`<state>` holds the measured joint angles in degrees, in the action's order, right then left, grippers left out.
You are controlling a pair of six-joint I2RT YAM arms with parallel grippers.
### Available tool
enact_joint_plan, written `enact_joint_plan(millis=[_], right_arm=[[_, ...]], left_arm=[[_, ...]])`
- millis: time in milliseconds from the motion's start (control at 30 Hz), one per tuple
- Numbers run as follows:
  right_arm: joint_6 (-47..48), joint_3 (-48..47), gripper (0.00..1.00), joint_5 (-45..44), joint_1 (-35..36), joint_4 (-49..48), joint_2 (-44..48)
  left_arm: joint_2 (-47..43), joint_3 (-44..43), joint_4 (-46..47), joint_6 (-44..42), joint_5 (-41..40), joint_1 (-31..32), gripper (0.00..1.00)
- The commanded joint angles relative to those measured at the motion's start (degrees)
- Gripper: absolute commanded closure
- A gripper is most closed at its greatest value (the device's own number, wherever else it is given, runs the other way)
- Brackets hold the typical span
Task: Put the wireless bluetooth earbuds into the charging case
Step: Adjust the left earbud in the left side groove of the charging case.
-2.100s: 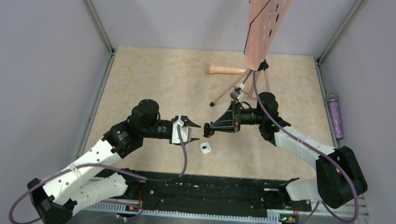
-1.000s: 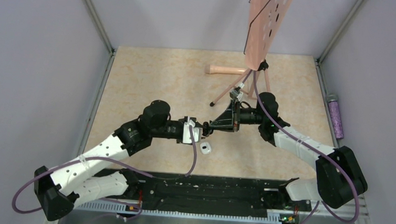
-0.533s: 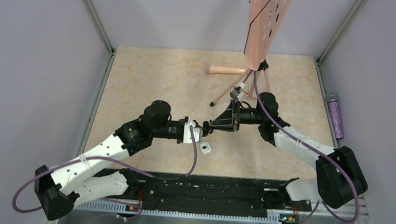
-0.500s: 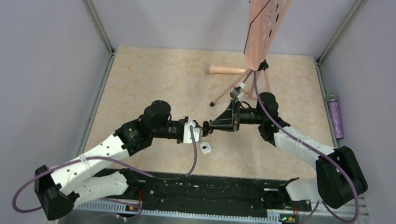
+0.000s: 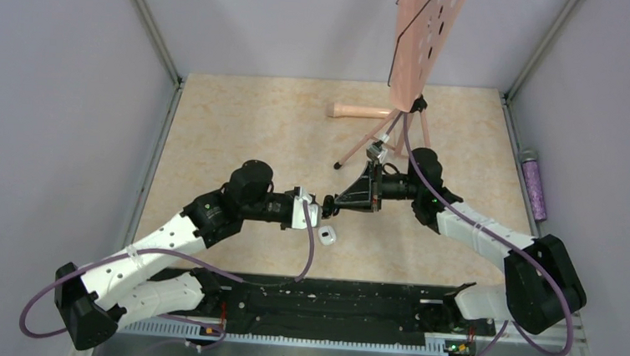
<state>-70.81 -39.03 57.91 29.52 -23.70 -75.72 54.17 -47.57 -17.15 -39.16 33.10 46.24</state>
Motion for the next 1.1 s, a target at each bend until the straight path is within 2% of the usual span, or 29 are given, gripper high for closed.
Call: enact_joint_plan(millis=[0,533,667,867,1067], right_arm=[[2.7,-0.4,1.00,0.5,0.7,1.7,2.1],[6.3,-0.1,1.00,0.7,0.7,6.0,3.1],[11.0,-1.6,1.00,1.3,0.8,11.7,3.2],[22.4,-6.9,1.00,0.7,0.9,26.1,3.1],[21.5,-7.8,1.00,0.2,0.7,25.8,2.7]], left_arm=[[-0.3,-1.5,0.6,0.0,-0.2,0.1,1.00],[-1.5,-1.4,1.4,0.7,1.3,0.1,1.00],[-1.5,-1.9,0.5,0.3,3.1,0.1,1.00],[-1.3,-3.0,-2.1,-0.5,5.0,0.1,1.00],[-1.7,-3.4,-1.9,0.3,5.5,0.1,1.00]])
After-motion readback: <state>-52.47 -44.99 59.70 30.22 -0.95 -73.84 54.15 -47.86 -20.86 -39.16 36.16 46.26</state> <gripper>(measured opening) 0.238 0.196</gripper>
